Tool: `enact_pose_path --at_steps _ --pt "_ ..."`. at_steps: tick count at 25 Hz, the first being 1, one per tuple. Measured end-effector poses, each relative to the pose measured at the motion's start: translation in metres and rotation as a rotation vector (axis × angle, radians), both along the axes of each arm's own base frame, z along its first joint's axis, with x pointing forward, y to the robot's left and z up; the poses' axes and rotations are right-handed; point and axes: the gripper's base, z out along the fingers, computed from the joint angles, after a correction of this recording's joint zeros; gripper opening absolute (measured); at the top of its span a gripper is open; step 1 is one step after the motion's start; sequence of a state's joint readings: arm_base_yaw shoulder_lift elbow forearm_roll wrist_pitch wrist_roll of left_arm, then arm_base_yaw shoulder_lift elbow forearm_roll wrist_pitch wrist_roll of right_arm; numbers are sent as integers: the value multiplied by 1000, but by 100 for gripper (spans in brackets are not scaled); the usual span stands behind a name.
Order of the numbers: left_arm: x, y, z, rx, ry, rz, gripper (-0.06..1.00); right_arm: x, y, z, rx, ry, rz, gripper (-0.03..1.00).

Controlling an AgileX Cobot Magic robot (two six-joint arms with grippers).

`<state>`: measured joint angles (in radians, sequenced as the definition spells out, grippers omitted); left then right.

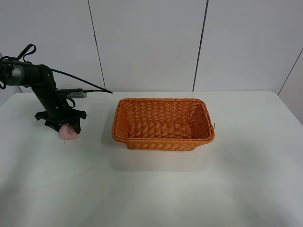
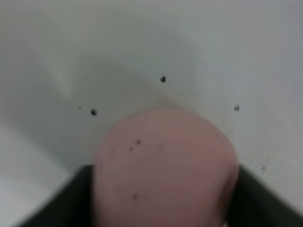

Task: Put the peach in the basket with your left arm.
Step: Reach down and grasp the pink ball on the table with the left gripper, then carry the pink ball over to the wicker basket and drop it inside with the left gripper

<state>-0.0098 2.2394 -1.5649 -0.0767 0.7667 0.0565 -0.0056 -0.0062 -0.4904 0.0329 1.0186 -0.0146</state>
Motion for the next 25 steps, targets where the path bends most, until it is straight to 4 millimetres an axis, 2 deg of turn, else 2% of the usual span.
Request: enact_pose_path --at_steps 2,4,5,8,12,15,19,22,25 --pt "1 0 4 -2 10 0 26 0 0 0 0 0 0 69" --pt "4 0 13 0 7 -5 13 0 0 0 0 0 0 69" --pt "6 0 19 4 8 -10 10 0 0 0 0 0 0 69" --pt "11 0 45 5 9 -21 7 0 0 0 0 0 0 69" --pt "15 -2 99 2 -23 -35 7 0 0 0 0 0 0 69" --pt "15 -10 135 4 -74 -56 7 0 0 0 0 0 0 69" --pt "19 -41 161 0 -166 -119 7 0 0 0 0 0 0 69" --pt "16 -79 171 -12 -203 -189 7 0 0 0 0 0 0 69" --pt "6 -126 173 -25 -214 -293 7 0 0 0 0 0 0 69"
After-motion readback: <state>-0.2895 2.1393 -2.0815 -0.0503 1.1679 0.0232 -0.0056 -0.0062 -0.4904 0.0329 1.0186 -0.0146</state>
